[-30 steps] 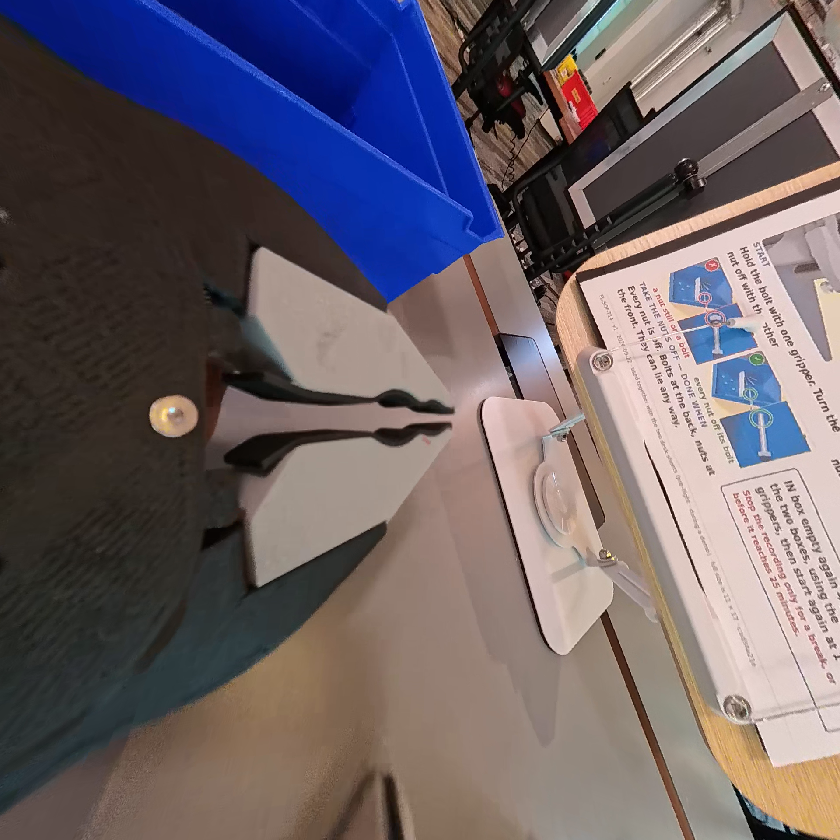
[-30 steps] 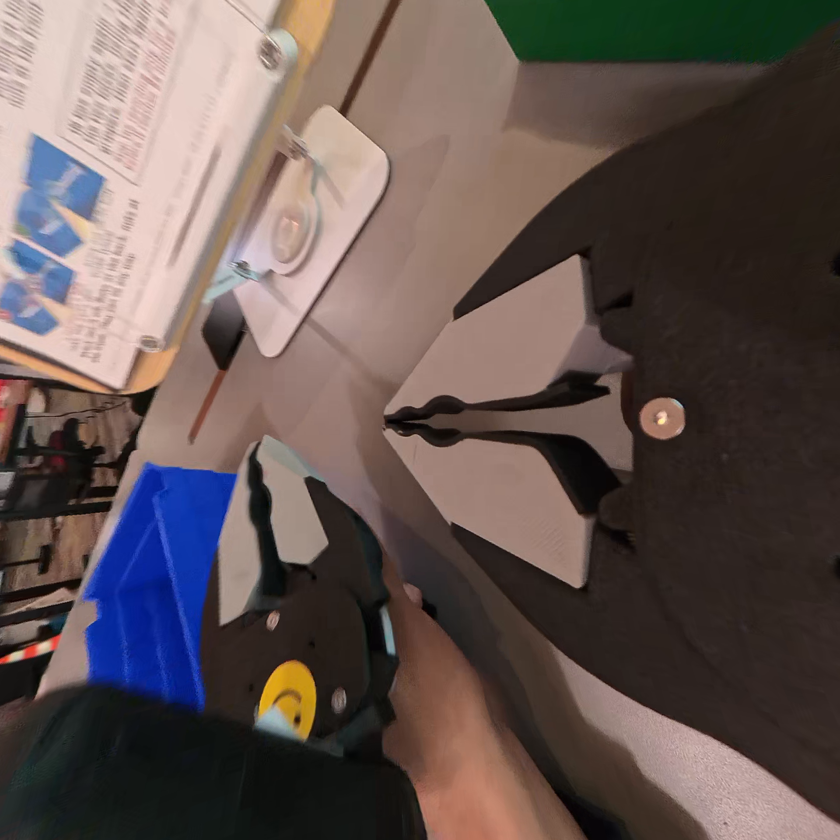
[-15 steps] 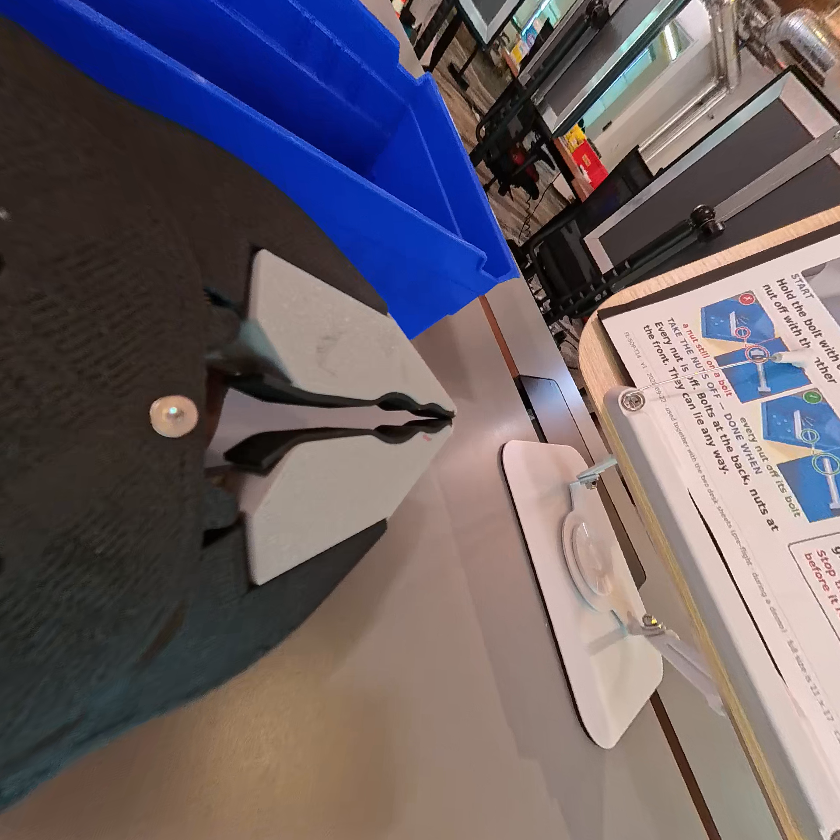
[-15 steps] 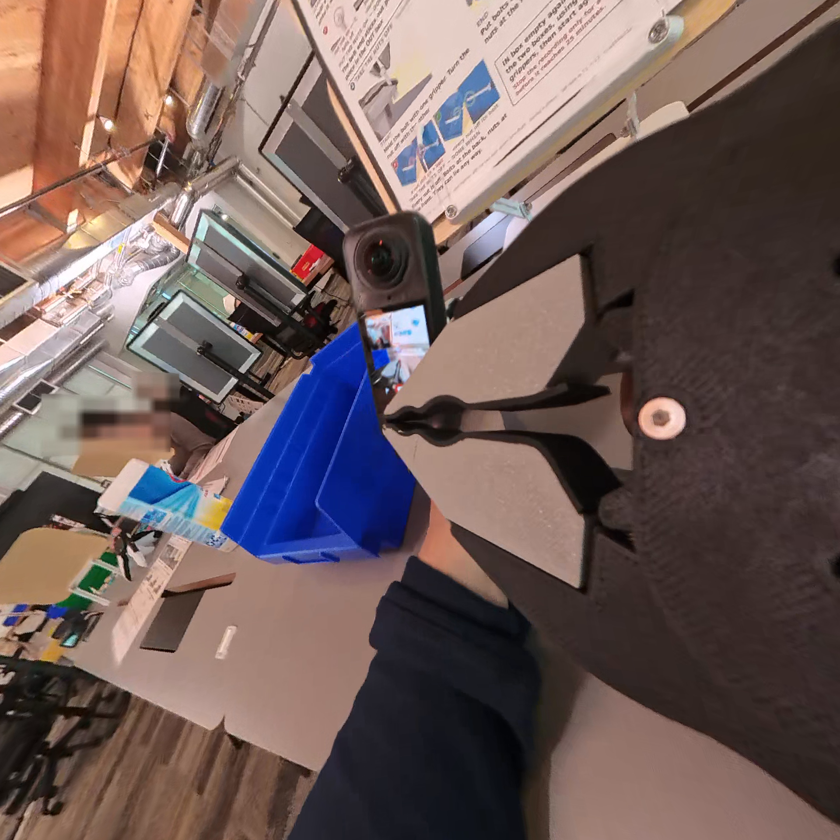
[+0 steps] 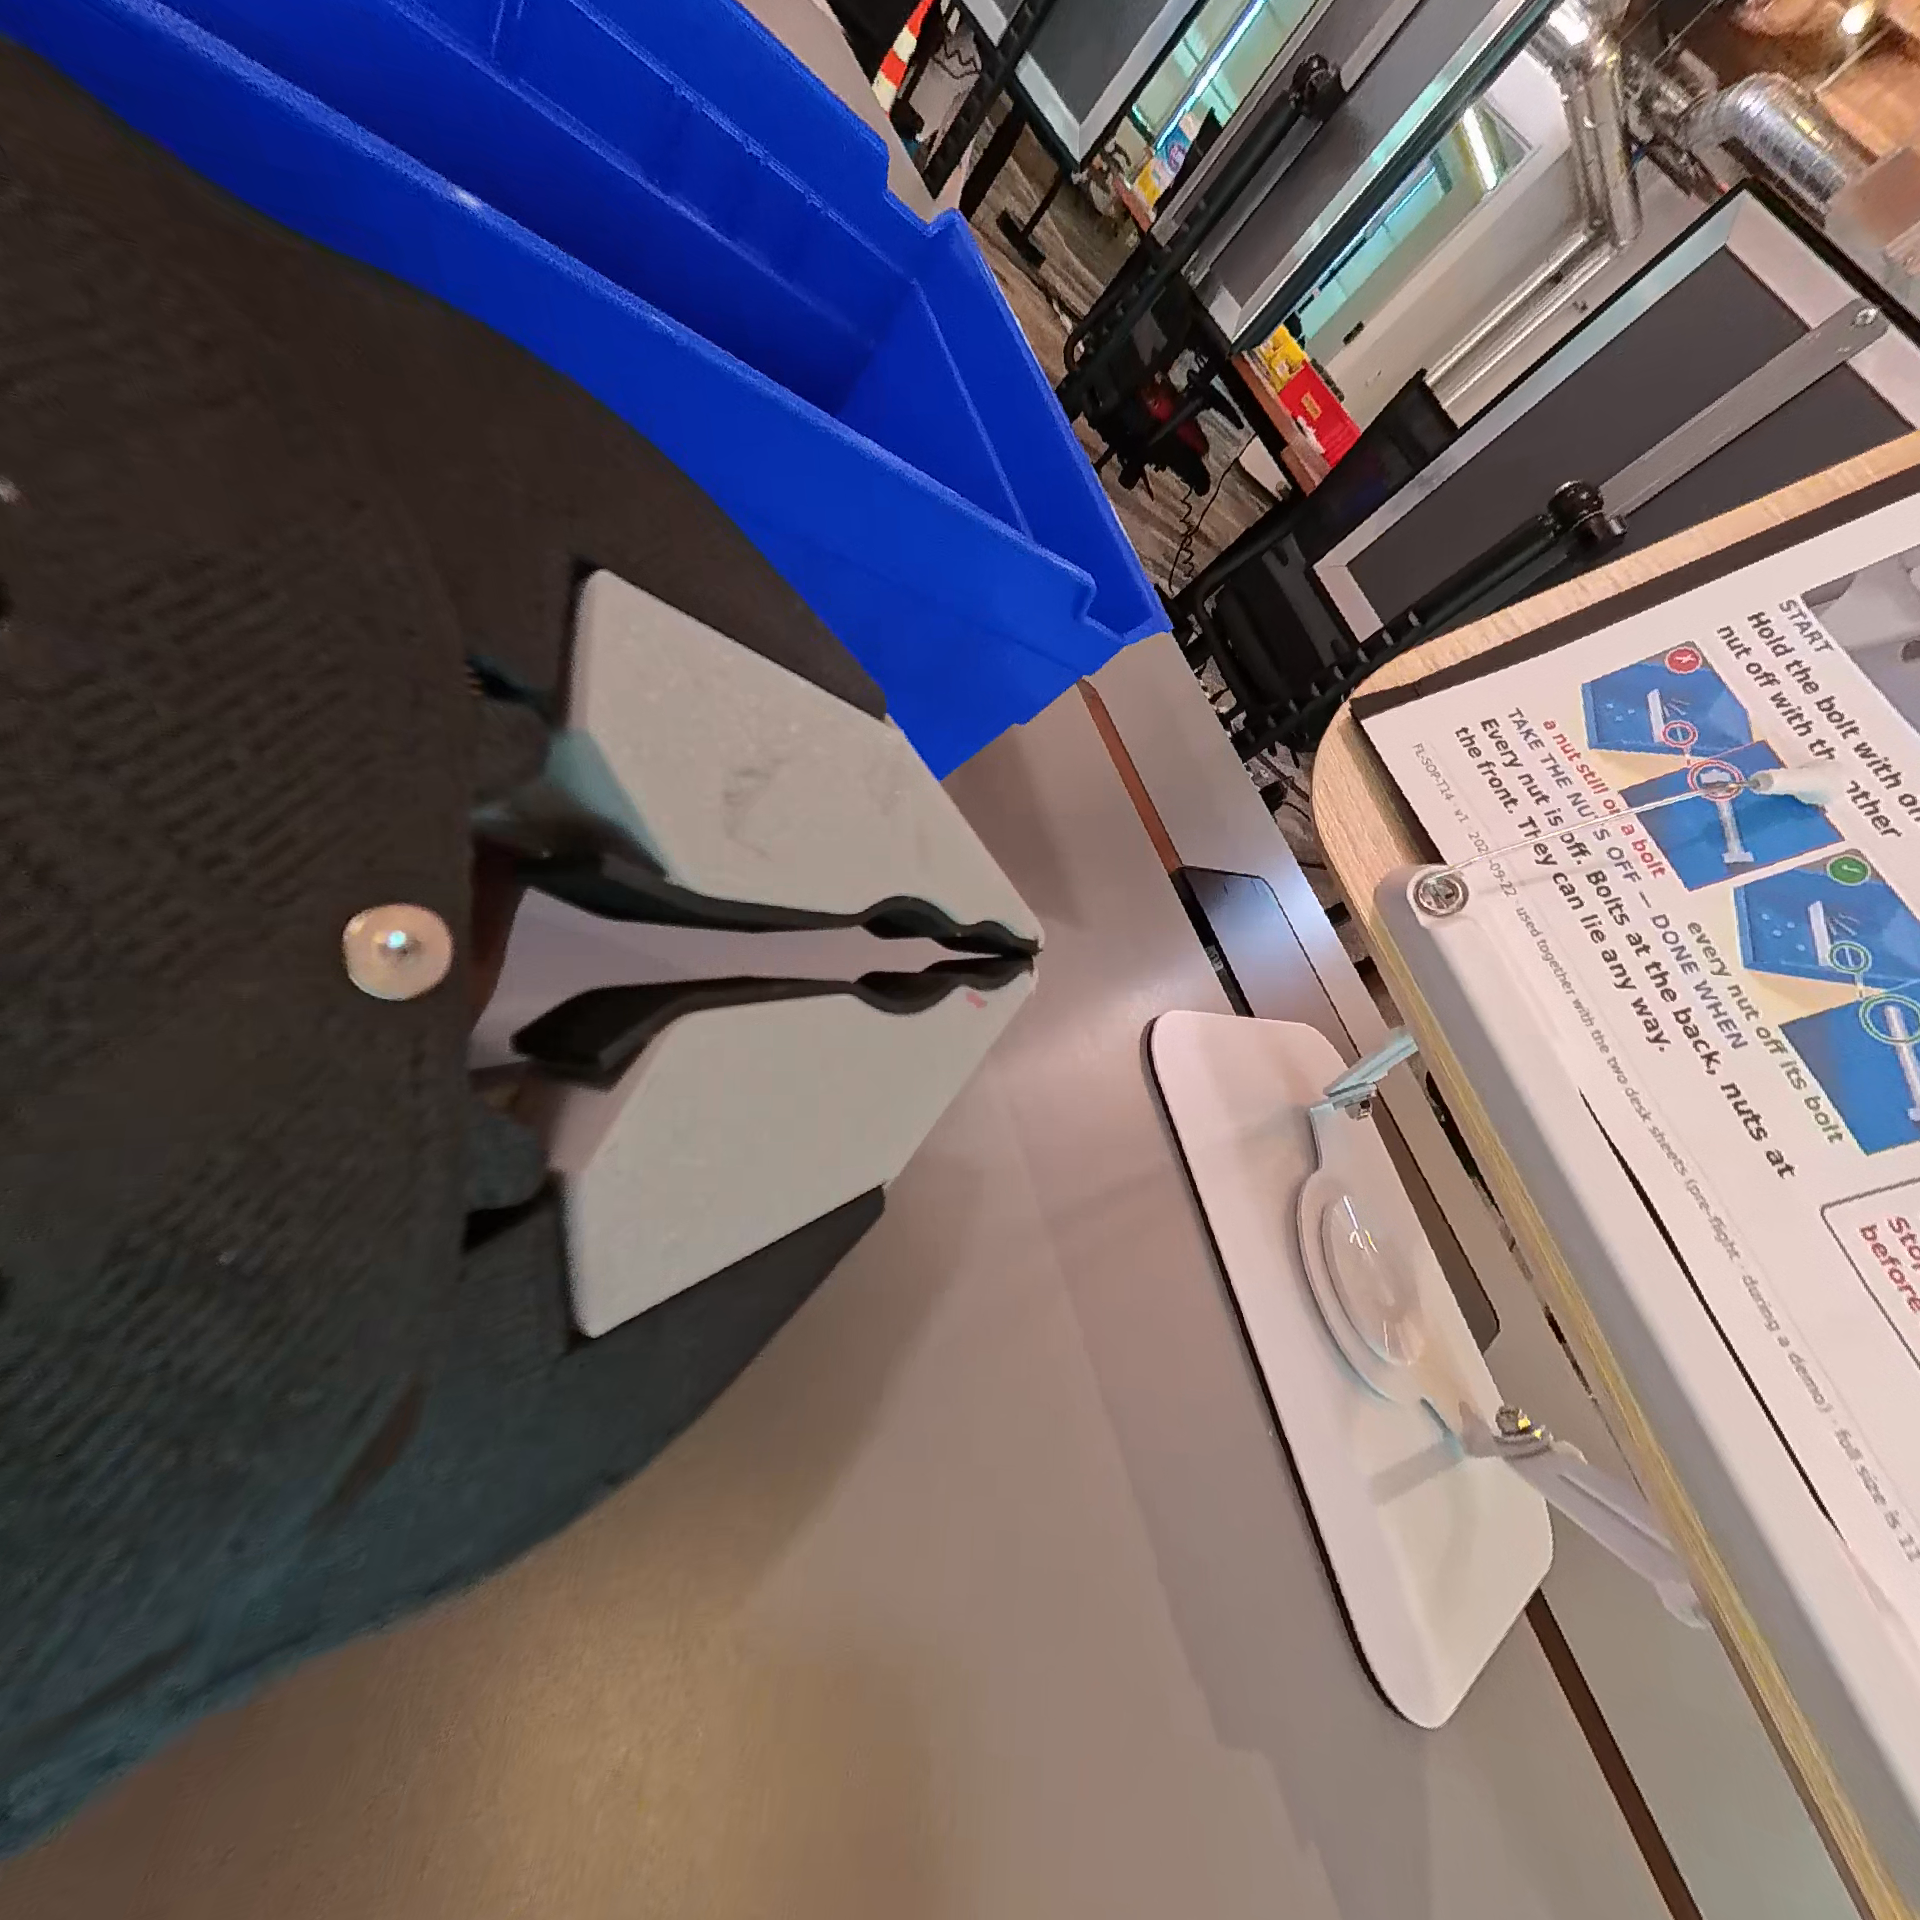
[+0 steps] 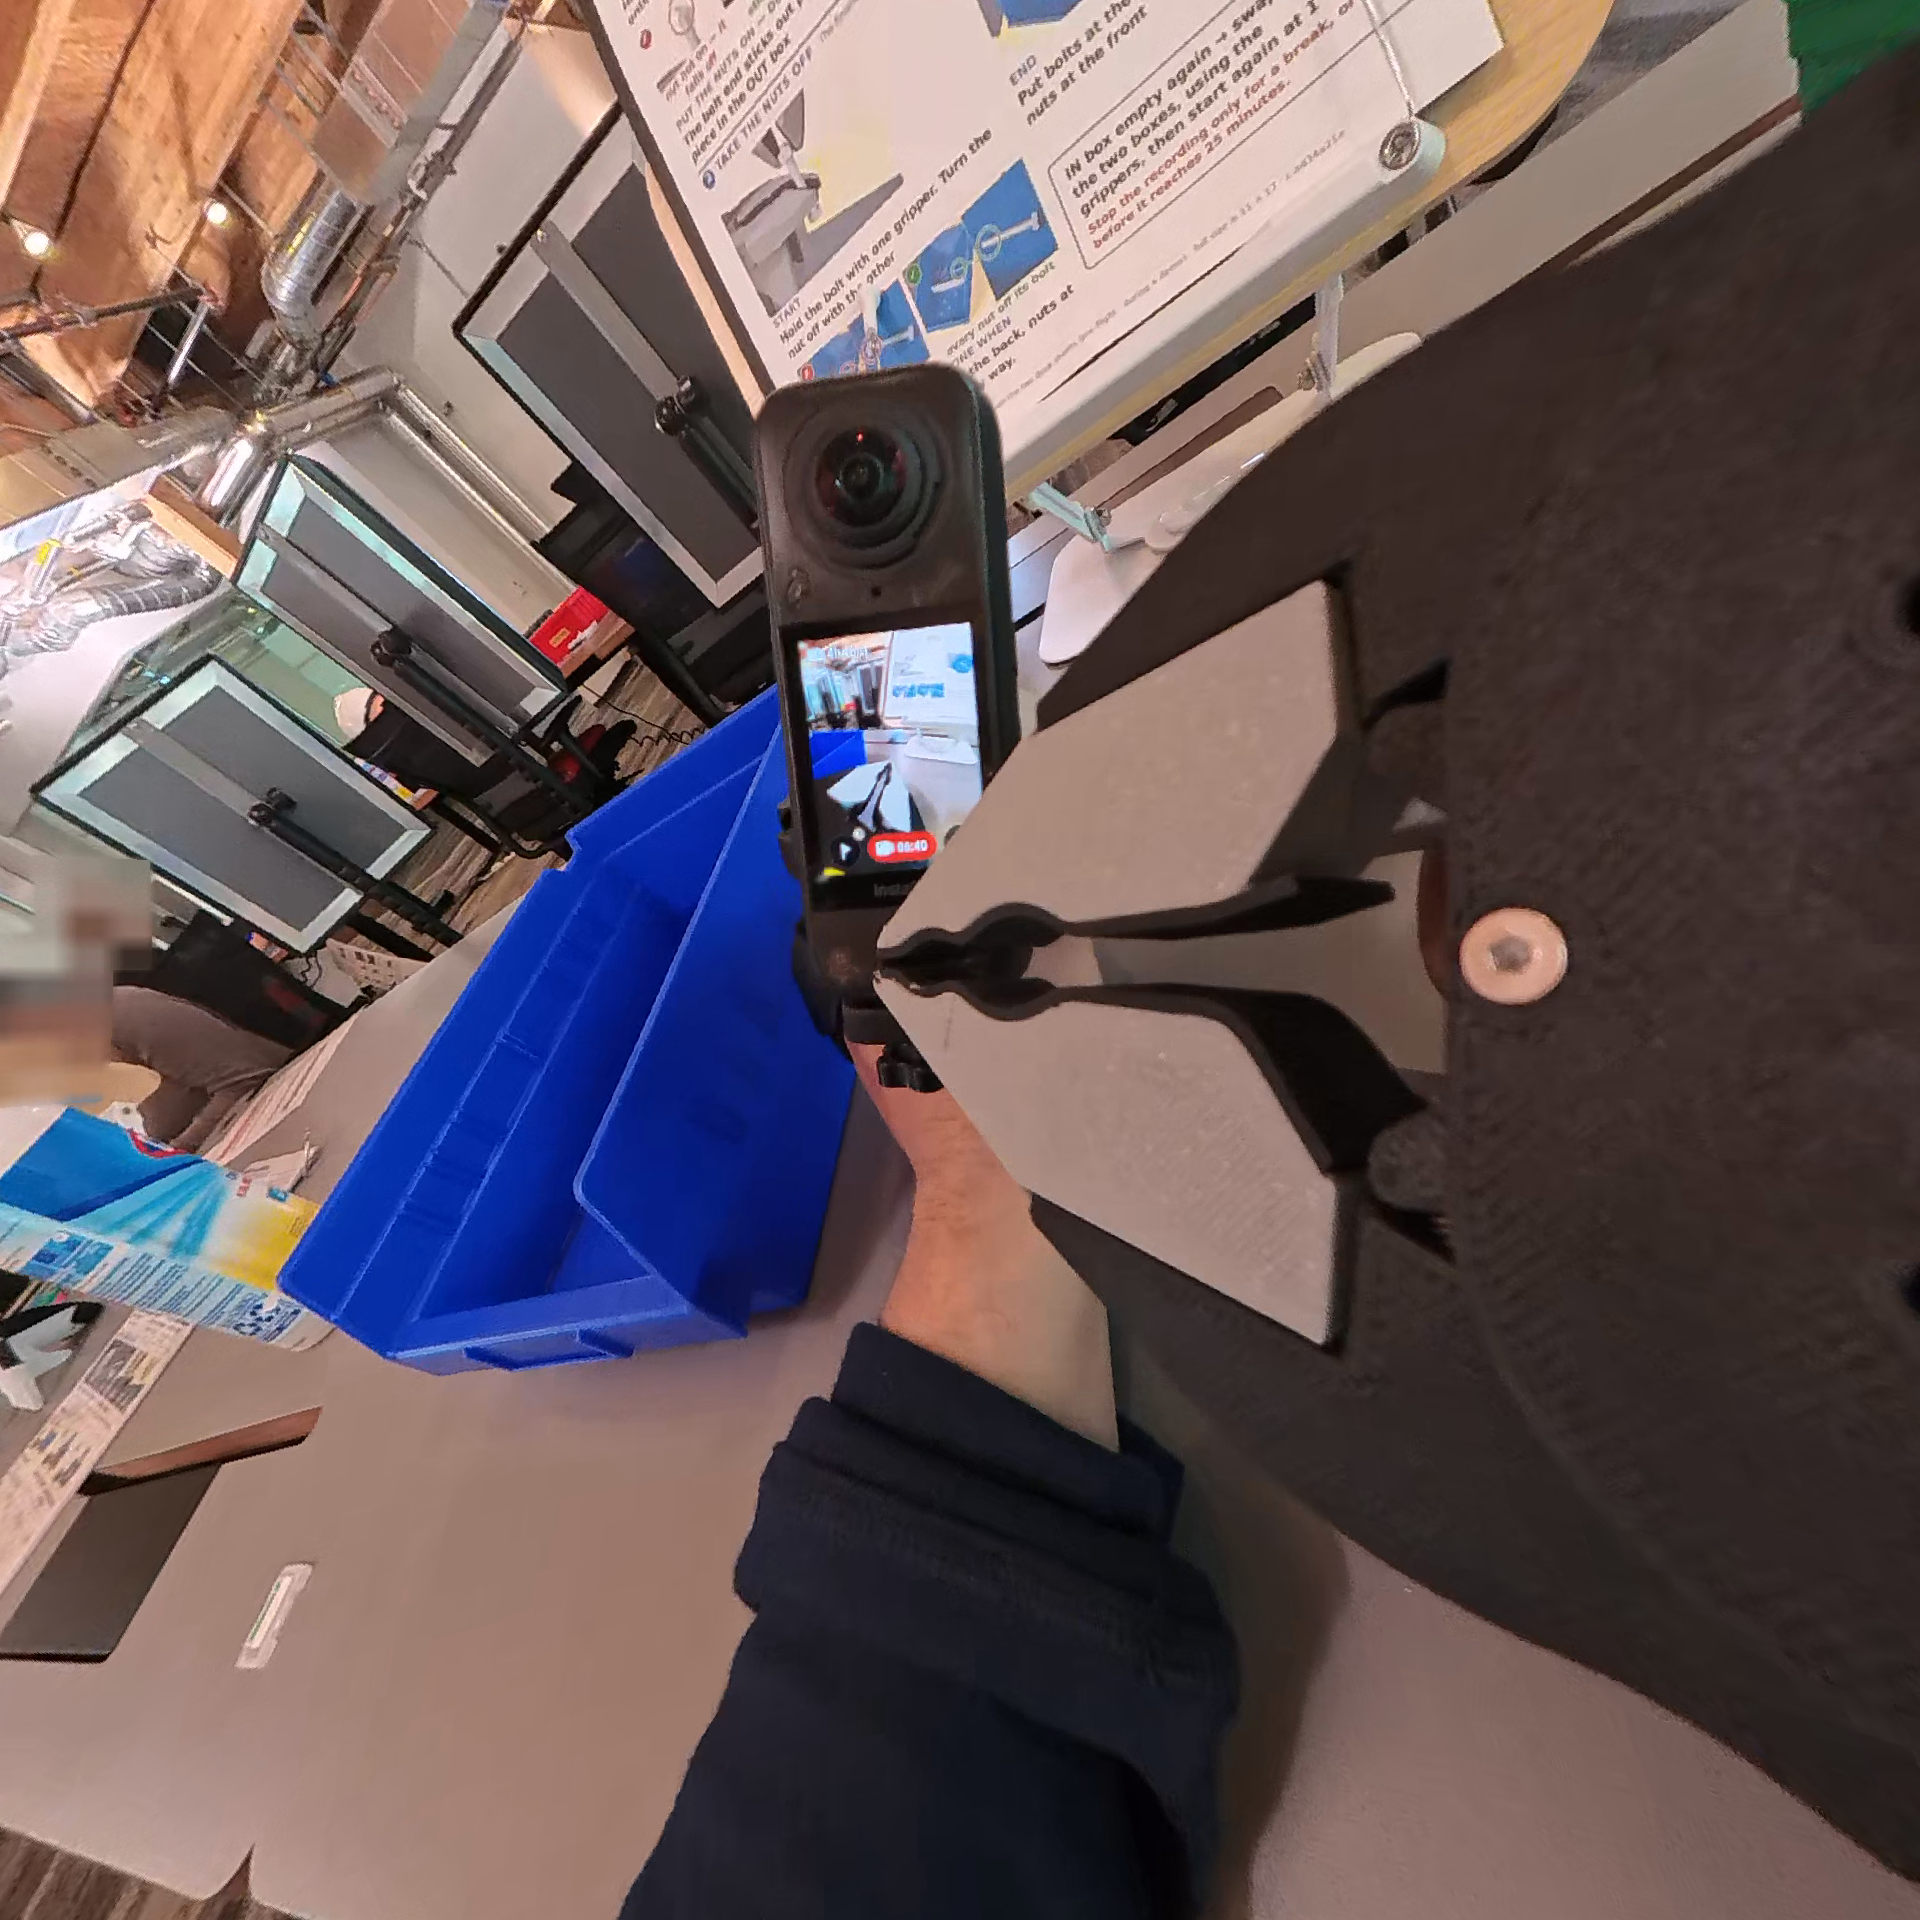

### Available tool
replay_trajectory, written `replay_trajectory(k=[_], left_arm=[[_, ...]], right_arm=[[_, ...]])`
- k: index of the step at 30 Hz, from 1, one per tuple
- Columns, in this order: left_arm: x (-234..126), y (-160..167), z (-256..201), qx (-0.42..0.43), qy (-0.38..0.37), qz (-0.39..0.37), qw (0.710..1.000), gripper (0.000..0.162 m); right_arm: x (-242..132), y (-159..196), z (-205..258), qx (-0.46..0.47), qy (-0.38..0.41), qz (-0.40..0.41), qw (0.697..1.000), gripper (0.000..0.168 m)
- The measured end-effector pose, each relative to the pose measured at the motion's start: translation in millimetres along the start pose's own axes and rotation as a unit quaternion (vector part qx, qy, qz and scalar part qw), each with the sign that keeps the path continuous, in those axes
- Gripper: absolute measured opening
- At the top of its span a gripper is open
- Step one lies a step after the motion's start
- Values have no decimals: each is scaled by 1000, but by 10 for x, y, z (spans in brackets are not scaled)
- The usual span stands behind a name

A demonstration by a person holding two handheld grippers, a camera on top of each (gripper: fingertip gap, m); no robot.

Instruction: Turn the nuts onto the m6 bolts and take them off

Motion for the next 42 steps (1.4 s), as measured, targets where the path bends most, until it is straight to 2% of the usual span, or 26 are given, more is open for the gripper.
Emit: replay_trajectory(k=[42], left_arm=[[5,16,-6,17,-7,-3,1000,0]], right_arm=[[-27,46,-29,45,-22,-18,999,0]])
Point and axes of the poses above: each gripper's, where its closed fingertips meet, x out along the fingers, y out of its underside, z = x × y across the jaws, the point moved 5 cm from there along -x, back along the fingers, and after that the axes turned 15 degrees about -y, right-handed, at the moved point
